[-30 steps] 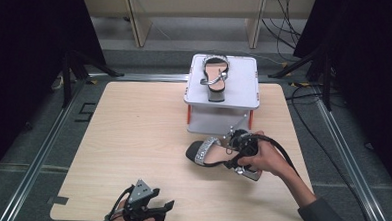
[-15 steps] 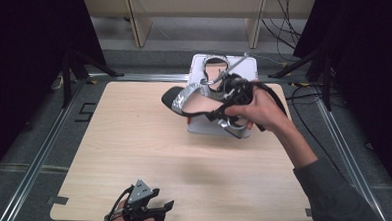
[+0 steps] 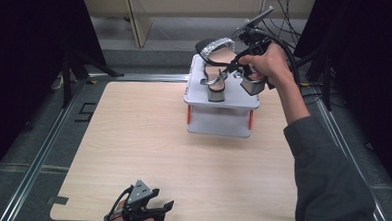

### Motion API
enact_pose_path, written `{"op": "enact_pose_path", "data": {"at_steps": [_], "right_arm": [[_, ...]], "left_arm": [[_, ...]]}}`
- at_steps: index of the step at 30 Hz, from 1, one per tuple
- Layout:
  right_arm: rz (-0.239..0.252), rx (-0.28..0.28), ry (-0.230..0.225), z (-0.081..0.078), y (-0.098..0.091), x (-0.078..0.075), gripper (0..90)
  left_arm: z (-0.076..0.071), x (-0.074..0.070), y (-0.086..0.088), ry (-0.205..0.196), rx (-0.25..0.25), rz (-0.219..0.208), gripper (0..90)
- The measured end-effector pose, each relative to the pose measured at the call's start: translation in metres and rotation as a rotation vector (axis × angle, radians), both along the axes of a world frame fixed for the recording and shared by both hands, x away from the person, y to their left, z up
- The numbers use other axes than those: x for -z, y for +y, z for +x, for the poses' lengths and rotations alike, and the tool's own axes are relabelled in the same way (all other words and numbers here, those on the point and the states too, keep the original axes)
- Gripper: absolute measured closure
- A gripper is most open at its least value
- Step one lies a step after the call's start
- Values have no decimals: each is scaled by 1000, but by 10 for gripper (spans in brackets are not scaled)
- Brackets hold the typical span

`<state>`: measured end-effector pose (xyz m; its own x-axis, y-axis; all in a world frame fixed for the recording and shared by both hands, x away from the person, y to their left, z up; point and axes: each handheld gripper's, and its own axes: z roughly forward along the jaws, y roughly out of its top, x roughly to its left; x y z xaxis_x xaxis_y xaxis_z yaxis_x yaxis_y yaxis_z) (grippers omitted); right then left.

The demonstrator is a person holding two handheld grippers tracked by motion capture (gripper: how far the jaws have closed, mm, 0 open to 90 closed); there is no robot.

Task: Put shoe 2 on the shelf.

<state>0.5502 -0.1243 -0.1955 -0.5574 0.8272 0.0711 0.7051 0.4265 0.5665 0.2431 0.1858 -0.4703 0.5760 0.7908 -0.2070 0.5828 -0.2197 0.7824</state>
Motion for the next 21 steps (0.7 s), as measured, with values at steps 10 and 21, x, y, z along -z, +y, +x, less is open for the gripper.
{"op": "enact_pose_path", "data": {"at_steps": [10,21], "right_arm": [[-24,276,84,45,-30,32,430],[-69,422,139,64,-42,64,429]], "left_arm": [[-1,-1,3,-7,1,-5,328],[-1,-1,6,-9,8,3,329]]}}
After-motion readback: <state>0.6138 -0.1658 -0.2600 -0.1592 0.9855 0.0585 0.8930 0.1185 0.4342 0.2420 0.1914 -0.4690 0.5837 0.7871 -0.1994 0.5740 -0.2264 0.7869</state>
